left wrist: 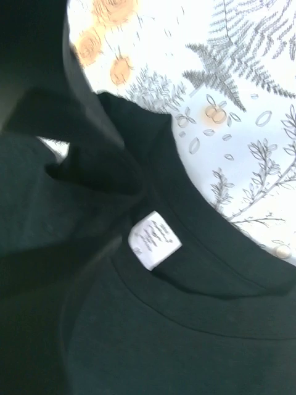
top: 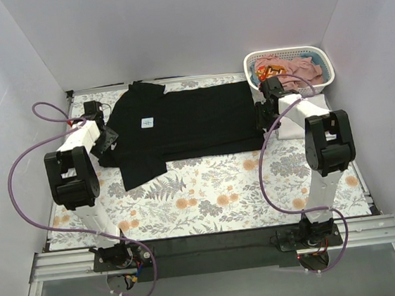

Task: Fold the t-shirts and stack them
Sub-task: Fold the tshirt

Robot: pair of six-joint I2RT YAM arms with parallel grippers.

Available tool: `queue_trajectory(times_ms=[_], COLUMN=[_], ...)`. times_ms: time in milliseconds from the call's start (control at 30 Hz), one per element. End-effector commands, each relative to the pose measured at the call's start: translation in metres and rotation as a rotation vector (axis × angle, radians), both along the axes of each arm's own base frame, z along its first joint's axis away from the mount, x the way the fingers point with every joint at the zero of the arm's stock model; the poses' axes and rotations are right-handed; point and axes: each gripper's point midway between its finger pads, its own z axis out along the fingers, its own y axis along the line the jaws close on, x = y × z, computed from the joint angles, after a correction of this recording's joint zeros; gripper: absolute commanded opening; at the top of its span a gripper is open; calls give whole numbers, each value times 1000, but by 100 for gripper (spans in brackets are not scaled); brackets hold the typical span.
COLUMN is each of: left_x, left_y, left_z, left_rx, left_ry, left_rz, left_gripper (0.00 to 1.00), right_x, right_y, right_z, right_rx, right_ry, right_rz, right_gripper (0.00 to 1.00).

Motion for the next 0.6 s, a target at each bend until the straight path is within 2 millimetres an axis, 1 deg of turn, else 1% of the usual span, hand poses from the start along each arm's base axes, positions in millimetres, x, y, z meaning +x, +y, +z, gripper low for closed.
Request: queue_trajectory(times_ms=[0, 33, 67, 100, 133, 167, 233, 267, 300, 333, 367, 433, 467, 500, 533, 567], left_x=[-3, -10, -22, -34, -43, -56, -84, -105, -112, -126, -131, -141, -148, -151, -149, -153], left_y=[0, -3, -6, -10, -14, -19, -43, -65, -78, -91, -97, -103, -105, -104, -106, -105], left_z=[52, 59, 63, 66, 77, 69, 72, 57, 53, 44, 39, 27, 16, 11, 7, -2], left_rx=[8, -3, -12, -27, -27, -26, -30, -51, -44, -51, -60, -63, -63, -61, -60, -52], left_ry=[-136, -150, -152, -163, -195, -171, -180, -132, -117, -89, -75, -47, -13, 3, 0, 21], left_rz=[-14, -21, -20, -22, -32, -43, -123, -176, -216, -248, -260, -271, -277, -274, -278, -281], left_gripper=[68, 72, 73, 73, 73, 74, 75, 75, 75, 75, 75, 74, 73, 73, 72, 70], right_x=[1, -8, -19, -30, -39, -51, -79, -97, -104, -115, -119, -129, -136, -143, -146, -154], right_y=[5, 4, 4, 4, 6, 5, 13, 14, 17, 19, 17, 23, 23, 28, 29, 31], right_z=[55, 53, 66, 62, 71, 74, 72, 70, 69, 66, 65, 64, 57, 54, 52, 45], right_rx=[55, 57, 70, 77, 90, 94, 119, 124, 126, 124, 123, 118, 108, 105, 104, 102], right_ry=[-119, -106, -127, -110, -132, -137, -131, -130, -129, -126, -127, -135, -122, -114, -115, -98], right_rz=[9, 11, 11, 10, 17, 20, 63, 79, 94, 107, 106, 139, 148, 169, 178, 192], right_gripper=[47, 48, 50, 52, 55, 56, 65, 66, 66, 67, 67, 68, 68, 68, 68, 68])
